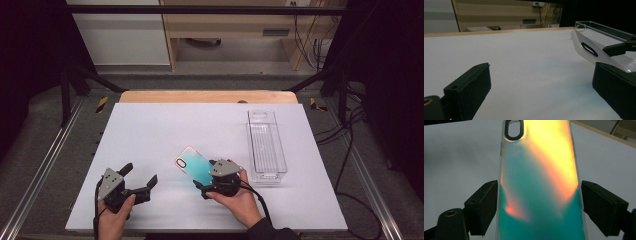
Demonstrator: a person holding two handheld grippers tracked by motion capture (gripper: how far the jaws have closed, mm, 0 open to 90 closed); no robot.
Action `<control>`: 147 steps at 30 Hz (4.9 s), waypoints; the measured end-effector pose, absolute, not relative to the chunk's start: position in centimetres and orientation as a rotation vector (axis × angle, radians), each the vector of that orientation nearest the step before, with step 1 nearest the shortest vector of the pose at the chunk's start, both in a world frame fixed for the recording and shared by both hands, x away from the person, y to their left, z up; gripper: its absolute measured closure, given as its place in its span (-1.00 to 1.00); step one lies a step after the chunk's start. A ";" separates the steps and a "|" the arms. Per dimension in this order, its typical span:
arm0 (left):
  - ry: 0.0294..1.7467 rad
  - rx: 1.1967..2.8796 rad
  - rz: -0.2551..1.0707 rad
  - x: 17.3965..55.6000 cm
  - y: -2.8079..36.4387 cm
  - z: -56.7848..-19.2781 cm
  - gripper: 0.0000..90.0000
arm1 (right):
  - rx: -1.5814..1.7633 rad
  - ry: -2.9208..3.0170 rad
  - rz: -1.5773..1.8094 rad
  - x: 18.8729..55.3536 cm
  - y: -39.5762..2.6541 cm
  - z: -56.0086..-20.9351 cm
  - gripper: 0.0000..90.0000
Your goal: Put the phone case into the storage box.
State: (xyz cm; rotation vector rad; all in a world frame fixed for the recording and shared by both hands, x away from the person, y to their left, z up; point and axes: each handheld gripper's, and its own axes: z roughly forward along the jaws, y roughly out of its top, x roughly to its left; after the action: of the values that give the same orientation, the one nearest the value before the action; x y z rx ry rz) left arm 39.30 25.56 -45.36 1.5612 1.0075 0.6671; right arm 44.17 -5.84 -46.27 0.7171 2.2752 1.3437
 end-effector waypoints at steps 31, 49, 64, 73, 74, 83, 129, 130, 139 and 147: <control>0.869 1.526 0.596 43.9 21.4 -37.2 -0.97 | 0.742 2.086 1.425 43.7 -6.2 -45.6 -0.61; 0.899 1.540 0.540 42.7 20.8 -38.7 -0.96 | 0.763 2.008 1.441 43.7 -6.1 -45.7 -0.61; 0.907 1.562 0.462 42.6 19.3 -40.0 -0.79 | 0.724 2.000 1.457 42.8 -4.9 -45.9 -0.61; 0.942 1.560 0.432 43.0 19.6 -40.9 -0.59 | 0.700 1.995 1.467 42.5 -4.2 -45.9 -0.61; 0.946 1.558 0.422 43.0 19.7 -41.0 -0.56 | 0.701 1.994 1.468 42.4 -4.2 -45.9 -0.61; 0.947 1.561 0.354 43.3 19.6 -41.8 -0.22 | 0.684 1.992 1.470 42.0 -3.8 -46.0 -0.61; 0.935 1.429 0.141 42.8 20.0 -42.4 0.77 | 0.779 2.089 1.641 43.0 -3.6 -46.7 -0.63; 0.935 1.429 0.141 42.8 20.0 -42.4 0.77 | 0.779 2.089 1.641 43.0 -3.6 -46.7 -0.63; 0.895 1.538 0.286 42.1 18.8 -42.2 0.78 | 0.814 2.118 1.650 43.2 -3.6 -46.1 -0.87; 0.836 1.539 0.345 41.3 17.8 -41.7 0.78 | 0.821 2.093 1.687 42.9 -3.9 -45.2 -0.88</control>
State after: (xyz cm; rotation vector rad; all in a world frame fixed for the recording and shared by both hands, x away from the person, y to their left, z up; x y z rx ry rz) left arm 41.33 17.82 -41.66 1.5390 0.8360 0.3455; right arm 42.95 -3.94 -45.15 0.8212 2.0930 1.6868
